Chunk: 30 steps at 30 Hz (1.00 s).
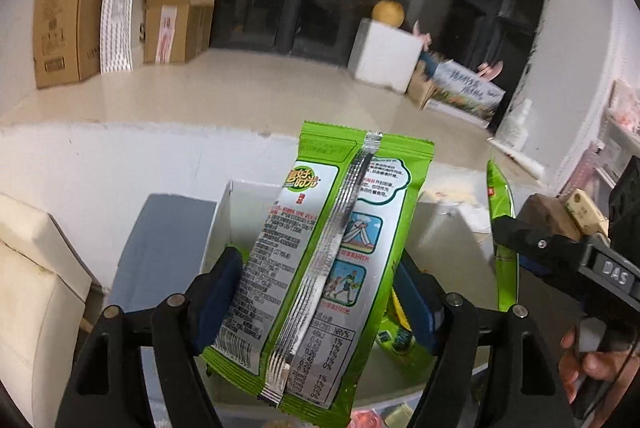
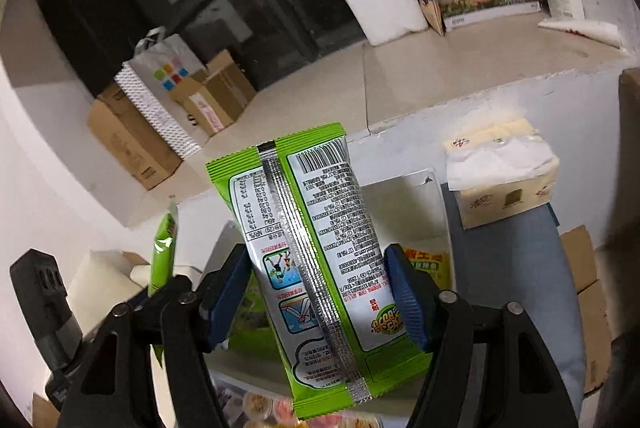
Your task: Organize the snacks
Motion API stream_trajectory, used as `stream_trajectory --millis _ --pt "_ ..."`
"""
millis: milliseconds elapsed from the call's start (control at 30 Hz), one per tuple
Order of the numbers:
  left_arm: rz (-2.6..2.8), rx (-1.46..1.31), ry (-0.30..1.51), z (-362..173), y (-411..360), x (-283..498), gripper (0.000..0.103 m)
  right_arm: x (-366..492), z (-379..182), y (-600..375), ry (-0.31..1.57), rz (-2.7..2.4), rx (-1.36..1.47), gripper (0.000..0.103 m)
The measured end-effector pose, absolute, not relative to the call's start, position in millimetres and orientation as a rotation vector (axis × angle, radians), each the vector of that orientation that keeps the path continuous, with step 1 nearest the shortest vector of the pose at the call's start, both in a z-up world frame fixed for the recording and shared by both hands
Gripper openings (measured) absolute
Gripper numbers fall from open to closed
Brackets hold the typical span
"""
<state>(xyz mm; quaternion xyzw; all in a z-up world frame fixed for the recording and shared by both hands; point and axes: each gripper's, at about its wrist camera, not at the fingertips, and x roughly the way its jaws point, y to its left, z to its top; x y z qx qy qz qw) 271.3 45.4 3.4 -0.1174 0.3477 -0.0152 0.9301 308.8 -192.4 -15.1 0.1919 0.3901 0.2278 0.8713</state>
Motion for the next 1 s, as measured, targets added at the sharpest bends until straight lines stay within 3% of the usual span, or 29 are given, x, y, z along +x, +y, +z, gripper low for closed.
stream_trajectory --millis 33,67,167,533,733,1000 --pt "-0.015 -0.229 0.734 -2 45 277 0.088 313 -19 -192 0.83 0.49 0.43 0.082" --pt "0.003 -0.209 0.759 -9 45 281 0.098 314 -23 -192 0.838 0.506 0.456 0.094" --pt "0.012 -0.185 0.762 -19 44 281 0.103 313 -31 -197 0.842 0.489 0.471 0.103" --pt "-0.088 -0.195 0.783 -14 47 248 0.103 276 -4 -217 0.735 0.573 0.472 0.103" --pt "-0.196 -0.162 0.752 -4 53 179 0.103 212 -3 -207 0.696 0.802 0.194 0.103" --pt "-0.187 -0.275 0.747 -36 77 90 0.103 118 -66 -180 0.776 0.986 -0.153 0.103"
